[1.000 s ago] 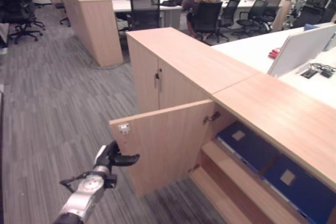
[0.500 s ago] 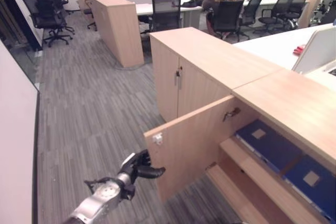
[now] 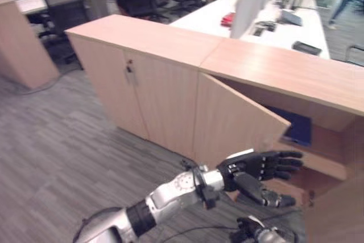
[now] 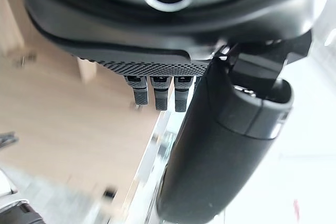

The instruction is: Put the empty folder in the office cabinet

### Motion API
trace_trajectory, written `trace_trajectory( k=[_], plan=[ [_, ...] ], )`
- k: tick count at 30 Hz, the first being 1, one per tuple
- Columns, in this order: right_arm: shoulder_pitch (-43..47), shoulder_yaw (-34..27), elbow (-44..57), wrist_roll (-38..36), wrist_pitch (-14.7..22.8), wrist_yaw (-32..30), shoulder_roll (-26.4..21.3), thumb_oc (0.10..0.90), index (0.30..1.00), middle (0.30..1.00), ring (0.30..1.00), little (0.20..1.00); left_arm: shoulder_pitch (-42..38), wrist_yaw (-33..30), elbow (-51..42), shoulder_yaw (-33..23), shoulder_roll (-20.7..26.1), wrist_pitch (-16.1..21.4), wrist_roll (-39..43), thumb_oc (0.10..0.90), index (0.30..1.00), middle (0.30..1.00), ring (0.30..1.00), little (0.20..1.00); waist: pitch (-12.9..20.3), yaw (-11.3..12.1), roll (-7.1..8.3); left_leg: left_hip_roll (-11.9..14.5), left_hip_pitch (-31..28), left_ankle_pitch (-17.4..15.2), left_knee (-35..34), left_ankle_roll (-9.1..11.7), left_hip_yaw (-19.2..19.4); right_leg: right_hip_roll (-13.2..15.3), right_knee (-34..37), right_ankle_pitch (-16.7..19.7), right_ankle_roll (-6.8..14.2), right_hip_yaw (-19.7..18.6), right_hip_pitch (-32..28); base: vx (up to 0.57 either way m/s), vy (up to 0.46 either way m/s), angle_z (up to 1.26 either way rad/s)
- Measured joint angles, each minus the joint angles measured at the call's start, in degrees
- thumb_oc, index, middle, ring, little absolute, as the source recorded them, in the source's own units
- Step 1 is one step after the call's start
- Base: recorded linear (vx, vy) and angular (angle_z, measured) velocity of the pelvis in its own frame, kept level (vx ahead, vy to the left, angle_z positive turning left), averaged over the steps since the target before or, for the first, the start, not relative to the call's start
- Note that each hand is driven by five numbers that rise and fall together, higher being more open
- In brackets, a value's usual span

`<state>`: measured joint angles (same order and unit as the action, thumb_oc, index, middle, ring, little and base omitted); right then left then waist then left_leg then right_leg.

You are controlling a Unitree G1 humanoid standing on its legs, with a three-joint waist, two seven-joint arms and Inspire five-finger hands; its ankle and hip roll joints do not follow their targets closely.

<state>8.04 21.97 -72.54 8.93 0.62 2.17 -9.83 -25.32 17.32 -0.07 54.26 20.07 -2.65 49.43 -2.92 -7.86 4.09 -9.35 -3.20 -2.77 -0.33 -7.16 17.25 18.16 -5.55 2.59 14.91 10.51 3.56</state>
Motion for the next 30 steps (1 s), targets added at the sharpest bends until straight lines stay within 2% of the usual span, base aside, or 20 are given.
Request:
trace_trajectory(
  k=[3,4,7,9,10,11,14,15,16,17,19,20,22,24,25,26,27,28,29,30],
  plan=[
    [-1.1,-3.2,-0.3,-0.1,0.0,0.0,0.2,0.8,0.9,0.9,0.9,0.9,5.2,-0.6,-2.1,-2.3,2.6,0.2,-0.2,0.8,0.9,0.9,0.9,0.9,0.1,0.7,-0.1,0.5,0.0,0.9,-1.8,1.6,-0.3,-0.8,2.8,3.3,-0.8,1.2,-0.2,-0.04,-0.002,-0.14],
    [-1.2,-3.4,-0.5,0.0,-0.3,0.3,0.0,0.8,0.9,0.9,0.9,0.9,8.1,-0.5,-2.2,-3.8,4.8,0.2,-0.5,0.8,0.9,0.9,0.9,0.9,0.1,2.0,-0.15,0.7,-0.1,1.4,-2.3,2.2,-0.4,-1.2,3.8,4.1,-1.2,1.2,-0.3,-0.04,0.022,-0.12],
    [-1.5,-4.8,-2.2,0.0,-0.6,0.5,0.1,0.8,0.9,0.9,0.9,0.9,18.0,-0.5,-0.4,-9.5,10.4,0.3,-4.1,0.8,0.9,0.9,0.9,0.9,0.3,3.5,-0.57,1.5,-1.1,1.8,-3.1,2.8,-0.5,-2.3,7.6,6.2,-2.5,2.9,-2.7,-0.05,0.024,-0.04],
    [-1.8,-5.0,-2.4,-0.2,-0.9,0.4,0.1,0.8,0.9,0.9,0.9,0.9,21.6,-0.8,1.7,-11.7,11.7,0.3,-5.6,0.8,0.9,0.9,0.9,0.9,0.2,3.9,-0.41,1.8,-1.3,1.9,-3.1,2.8,-0.8,-2.7,8.8,6.6,-2.6,3.7,-3.7,-0.11,-0.017,0.08],
    [-2.3,-5.9,-2.4,-0.9,-1.1,0.4,0.2,0.8,0.9,0.9,0.9,0.9,25.3,-0.9,5.4,-14.7,12.3,0.4,-6.5,0.8,0.9,0.9,0.9,0.9,0.4,5.0,-0.76,2.3,-1.0,2.1,-3.1,2.7,-1.1,-3.2,9.5,6.7,-2.6,4.5,-4.0,-0.13,-0.043,0.16],
    [-2.5,-6.2,-2.4,-1.4,-1.1,0.3,0.2,0.8,0.9,0.9,0.9,0.9,26.1,-1.1,6.7,-15.3,13.0,0.4,-7.1,0.8,0.9,0.9,0.9,0.9,0.0,5.4,-0.01,2.3,-0.8,2.2,-3.2,2.7,-1.5,-3.3,9.7,6.7,-2.7,4.7,-4.0,-0.11,-0.041,0.21],
    [-2.8,-9.6,-2.6,-4.6,-1.3,0.5,0.1,0.8,0.9,0.9,0.9,0.9,32.1,-1.2,8.1,-19.2,16.4,0.1,-7.1,0.8,0.9,0.9,0.9,0.9,-0.6,6.2,0.41,2.9,-0.5,2.9,-4.0,2.5,-1.7,-3.7,10.4,6.8,-2.7,7.2,-4.0,-0.07,-0.002,0.07],
    [-3.0,-10.4,-2.6,-5.3,-1.3,0.5,0.1,0.8,0.9,0.9,0.9,0.9,35.1,-0.6,8.3,-21.3,17.4,0.1,-7.1,0.8,0.9,0.9,0.9,0.9,-1.3,6.8,0.98,3.4,-0.7,3.3,-4.2,2.4,-0.7,-3.5,10.4,6.8,-2.8,9.6,-3.8,-0.09,0.006,-0.28],
    [-3.0,-10.4,-2.7,-5.8,-1.3,0.5,0.0,0.8,0.9,0.9,0.9,0.9,37.0,-0.5,8.6,-22.6,18.6,0.0,-7.2,0.8,0.9,0.9,0.9,0.9,-1.7,7.2,0.8,3.8,-0.6,3.6,-4.1,1.6,0.6,-2.4,9.6,6.8,-2.8,12.8,-3.3,-0.13,0.016,-0.78],
    [-3.0,-11.1,-2.7,-6.0,-1.2,0.5,-0.6,0.8,0.9,0.9,0.9,0.9,39.4,0.1,9.4,-24.0,19.6,-0.1,-7.3,0.8,0.9,0.9,0.9,0.9,-1.8,8.8,0.43,5.3,-0.6,3.2,-4.1,0.7,3.6,-0.5,6.2,5.8,-3.5,20.6,-2.2,-0.04,0.017,-0.87],
    [-2.6,-12.6,-3.8,-7.0,-1.0,0.5,-2.9,0.8,0.9,0.9,0.9,0.9,41.5,2.0,12.2,-26.1,19.1,-0.7,-8.2,0.8,0.9,0.9,0.9,0.9,-2.2,9.5,-1.45,7.5,-1.0,3.0,-4.1,0.4,5.9,2.3,0.4,5.2,-2.6,26.1,-2.4,0.0,0.021,-0.72],
    [-2.0,-13.6,-5.0,-7.1,-1.1,0.4,-3.9,0.8,0.9,0.9,0.9,0.9,42.3,2.5,13.5,-26.8,19.0,-0.7,-8.6,0.8,0.9,0.9,0.9,0.9,-2.1,9.7,-2.26,8.4,-1.2,2.9,-4.1,0.3,6.9,3.7,-2.9,5.0,-2.3,27.0,-2.3,0.09,-0.006,-0.66],
    [-1.7,-14.7,-6.0,-7.2,-1.7,0.3,-5.9,0.8,0.9,0.9,0.9,0.9,43.7,3.9,17.0,-28.5,19.4,-1.1,-10.4,0.8,0.9,0.9,0.9,0.9,-2.2,9.8,-3.1,9.2,-2.1,2.1,-4.1,1.7,8.7,6.1,-7.0,3.7,-0.6,26.5,-3.7,0.13,-0.07,-0.73],
    [-2.5,-15.3,-6.3,-8.1,-2.0,0.3,-6.2,0.8,0.9,0.9,0.9,0.9,44.9,5.0,23.6,-31.5,17.7,-1.1,-13.4,0.8,0.9,0.9,0.9,0.9,-1.6,9.8,-2.3,9.2,-3.2,1.9,-4.1,3.8,11.3,4.2,-2.9,3.3,0.1,25.5,-5.3,0.19,-0.186,-0.85],
    [-2.9,-15.6,-6.3,-9.2,-2.1,0.4,-6.2,0.8,0.9,0.9,0.9,0.9,44.2,5.0,26.9,-32.4,16.1,-1.1,-14.4,0.8,0.9,0.9,0.9,0.9,-1.6,9.4,-2.17,9.2,-3.4,2.0,-4.1,4.2,12.1,3.0,-0.9,3.2,-1.4,25.8,-5.6,0.15,-0.138,-0.65],
    [-3.7,-16.1,-6.3,-10.3,-2.2,0.3,-6.4,0.8,0.9,0.9,0.9,0.9,42.8,4.5,32.2,-33.6,13.0,-1.2,-16.3,0.8,0.9,0.9,0.9,0.9,-1.5,9.2,-2.57,9.4,-3.8,2.1,-4.0,5.0,12.9,1.3,2.4,2.9,-5.3,26.0,-7.0,0.11,-0.125,-0.45],
    [-3.9,-16.5,-6.5,-11.3,-2.2,0.3,-6.7,0.8,0.9,0.9,0.9,0.9,42.2,4.4,34.8,-33.9,11.1,-1.2,-17.1,0.8,0.9,0.9,0.9,0.9,-1.3,9.0,-3.18,10.0,-3.8,2.2,-3.8,5.1,12.9,0.1,3.9,3.4,-6.0,25.9,-7.4,0.07,-0.093,-0.42],
    [-4.8,-16.7,-6.5,-11.8,-2.3,0.3,-6.9,0.8,0.9,0.9,0.9,0.9,42.0,4.4,35.9,-34.0,10.1,-1.2,-17.8,0.8,0.9,0.9,0.9,0.9,-1.3,8.6,-3.07,10.3,-3.8,2.2,-3.6,5.2,12.3,-0.5,4.5,3.5,-6.1,25.7,-7.4,0.1,-0.144,-0.46],
    [-5.1,-17.5,-6.4,-12.5,-2.5,0.4,-7.5,0.8,0.9,0.9,0.9,0.9,40.3,4.4,42.2,-36.6,5.2,-0.1,-20.6,0.8,0.9,0.9,0.9,0.9,-0.7,8.0,-3.93,11.5,-3.9,1.8,-2.4,5.7,9.9,-2.1,5.6,3.4,-6.4,24.2,-7.8,0.07,-0.1,-0.51],
    [-6.0,-17.3,-6.4,-12.6,-2.5,0.3,-7.8,0.8,0.9,0.9,0.9,0.9,39.0,3.5,44.9,-36.8,3.3,0.0,-21.6,0.8,0.9,0.9,0.9,0.9,-0.6,7.7,-4.1,12.1,-3.9,1.4,-1.8,6.3,9.0,-2.5,5.6,3.2,-6.7,23.5,-7.8,0.11,-0.206,-0.61]
  ],
)
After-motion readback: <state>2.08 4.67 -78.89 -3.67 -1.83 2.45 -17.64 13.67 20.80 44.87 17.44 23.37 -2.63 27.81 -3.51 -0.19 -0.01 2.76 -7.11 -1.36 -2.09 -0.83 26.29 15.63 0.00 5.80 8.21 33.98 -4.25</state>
